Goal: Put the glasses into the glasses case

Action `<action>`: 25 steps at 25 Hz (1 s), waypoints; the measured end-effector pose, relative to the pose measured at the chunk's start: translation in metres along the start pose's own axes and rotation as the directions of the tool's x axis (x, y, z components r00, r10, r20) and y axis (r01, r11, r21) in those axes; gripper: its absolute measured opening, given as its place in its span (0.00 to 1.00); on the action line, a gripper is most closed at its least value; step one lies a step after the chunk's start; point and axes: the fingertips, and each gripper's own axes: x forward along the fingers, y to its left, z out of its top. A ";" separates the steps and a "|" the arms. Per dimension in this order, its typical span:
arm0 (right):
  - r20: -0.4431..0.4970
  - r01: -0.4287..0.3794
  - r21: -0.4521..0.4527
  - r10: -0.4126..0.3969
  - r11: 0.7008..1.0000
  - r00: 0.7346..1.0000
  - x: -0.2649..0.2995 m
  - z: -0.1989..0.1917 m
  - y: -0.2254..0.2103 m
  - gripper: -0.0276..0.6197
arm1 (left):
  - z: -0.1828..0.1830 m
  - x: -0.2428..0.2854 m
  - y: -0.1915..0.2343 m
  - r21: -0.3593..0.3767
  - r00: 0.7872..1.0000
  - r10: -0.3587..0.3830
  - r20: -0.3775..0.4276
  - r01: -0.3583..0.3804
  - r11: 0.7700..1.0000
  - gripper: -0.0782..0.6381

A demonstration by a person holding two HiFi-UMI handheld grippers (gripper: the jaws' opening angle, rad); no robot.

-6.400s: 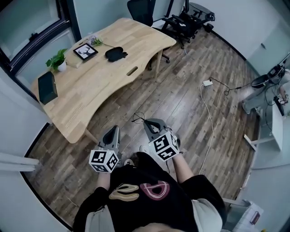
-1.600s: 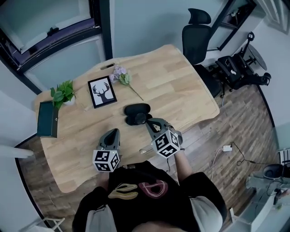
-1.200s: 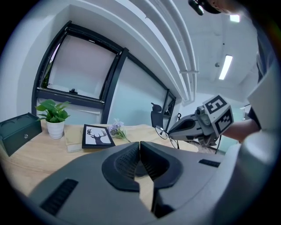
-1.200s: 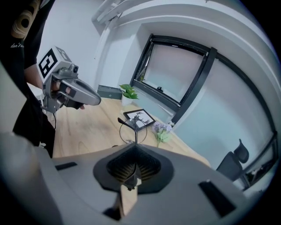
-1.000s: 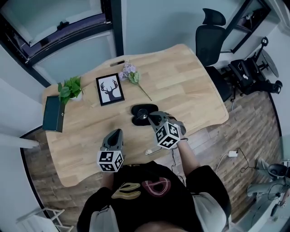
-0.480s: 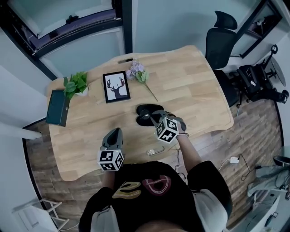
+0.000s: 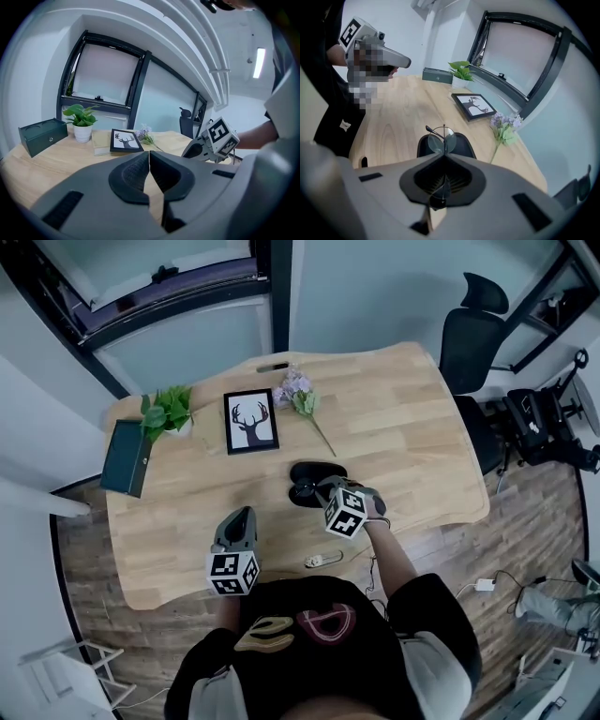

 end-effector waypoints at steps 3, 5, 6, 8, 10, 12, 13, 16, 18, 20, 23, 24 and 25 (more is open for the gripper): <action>-0.004 -0.025 0.011 0.025 1.000 1.000 0.008 -0.003 0.002 0.06 | -0.001 0.001 0.002 0.000 1.000 0.010 -0.004 -0.010 1.000 0.13; -0.011 -0.040 0.014 0.040 0.999 0.999 0.011 -0.006 0.003 0.06 | -0.002 0.002 0.003 -0.004 1.000 0.015 -0.005 -0.015 1.000 0.13; -0.017 -0.044 0.011 0.044 0.999 0.999 0.012 -0.007 0.004 0.06 | -0.002 0.003 0.003 -0.004 1.000 0.016 -0.006 -0.016 1.000 0.13; -0.031 -0.042 -0.003 0.042 0.999 0.999 0.014 -0.010 0.004 0.06 | -0.003 0.004 0.002 -0.001 1.000 0.016 -0.011 -0.016 1.000 0.13; -0.039 -0.044 -0.014 0.043 0.999 0.998 0.016 -0.012 0.006 0.06 | -0.005 0.004 0.002 0.005 1.000 0.017 -0.016 -0.017 1.000 0.13; -0.039 -0.051 -0.012 0.050 0.999 0.998 0.018 -0.013 0.008 0.06 | -0.005 0.004 0.001 0.007 1.000 0.017 -0.018 -0.017 1.000 0.13; -0.038 -0.054 -0.011 0.053 0.999 0.998 0.018 -0.013 0.008 0.06 | -0.005 0.004 0.001 0.007 1.000 0.018 -0.017 -0.018 1.000 0.13; -0.033 -0.057 -0.009 0.057 0.998 0.998 0.020 -0.013 0.010 0.06 | -0.005 0.004 0.002 0.010 1.000 0.026 -0.017 -0.026 1.000 0.13; -0.031 -0.064 -0.007 0.064 0.998 0.997 0.022 -0.014 0.013 0.06 | -0.005 0.003 0.004 0.010 0.999 0.035 -0.017 -0.035 0.999 0.13; -0.026 -0.078 0.006 0.078 0.997 0.997 0.024 -0.014 0.016 0.06 | -0.006 0.003 0.006 0.009 0.999 0.041 -0.018 -0.041 0.999 0.13; -0.017 -0.092 0.022 0.092 0.996 0.996 0.025 -0.014 0.019 0.06 | -0.007 0.002 0.008 0.007 0.999 0.047 -0.018 -0.047 0.999 0.13; -0.016 -0.095 0.026 0.095 0.995 0.995 0.025 -0.014 0.020 0.06 | -0.008 0.002 0.008 0.006 0.999 0.049 -0.018 -0.049 0.999 0.13; -0.015 -0.098 0.028 0.099 0.995 0.995 0.026 -0.014 0.021 0.06 | -0.008 0.001 0.008 0.007 0.999 0.050 -0.018 -0.050 0.999 0.13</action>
